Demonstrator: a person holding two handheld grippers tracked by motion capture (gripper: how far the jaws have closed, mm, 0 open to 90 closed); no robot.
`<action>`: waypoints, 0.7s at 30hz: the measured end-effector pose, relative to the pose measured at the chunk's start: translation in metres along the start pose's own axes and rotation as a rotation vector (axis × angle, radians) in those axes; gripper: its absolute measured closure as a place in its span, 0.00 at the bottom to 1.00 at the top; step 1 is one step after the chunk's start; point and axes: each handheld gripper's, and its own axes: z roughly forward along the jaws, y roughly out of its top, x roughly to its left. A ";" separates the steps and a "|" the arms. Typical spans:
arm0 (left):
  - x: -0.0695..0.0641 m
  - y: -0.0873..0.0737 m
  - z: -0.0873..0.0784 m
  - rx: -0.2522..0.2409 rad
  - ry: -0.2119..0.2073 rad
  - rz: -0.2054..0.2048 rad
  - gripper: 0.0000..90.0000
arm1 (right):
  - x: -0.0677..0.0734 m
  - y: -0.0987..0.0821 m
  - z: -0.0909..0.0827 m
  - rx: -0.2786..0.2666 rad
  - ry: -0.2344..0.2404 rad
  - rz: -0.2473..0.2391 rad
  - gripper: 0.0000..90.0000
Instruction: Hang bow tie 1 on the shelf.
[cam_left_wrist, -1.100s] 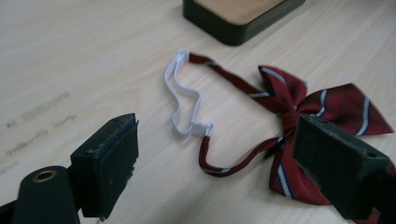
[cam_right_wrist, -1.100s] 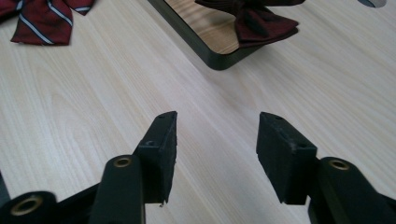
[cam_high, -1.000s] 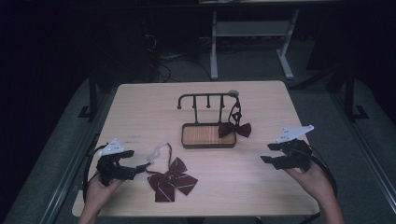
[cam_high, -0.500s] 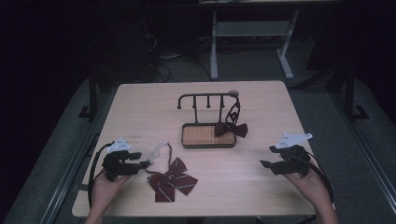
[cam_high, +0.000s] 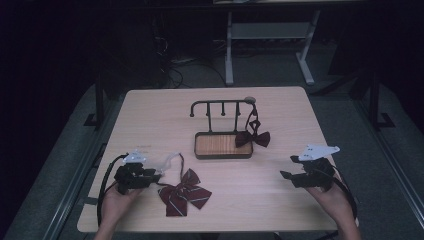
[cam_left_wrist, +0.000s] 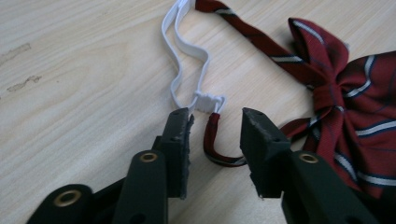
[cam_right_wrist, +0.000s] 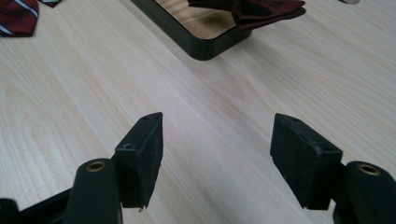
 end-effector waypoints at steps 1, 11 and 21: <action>0.000 0.000 0.000 0.000 0.000 0.000 0.71 | 0.000 0.000 0.000 0.000 0.000 0.000 0.38; 0.001 -0.002 0.005 0.030 0.013 0.003 0.81 | 0.001 -0.001 0.001 -0.006 -0.005 -0.008 0.39; -0.003 -0.002 0.006 0.031 0.051 0.039 0.92 | 0.001 -0.001 0.000 -0.010 -0.008 -0.017 0.40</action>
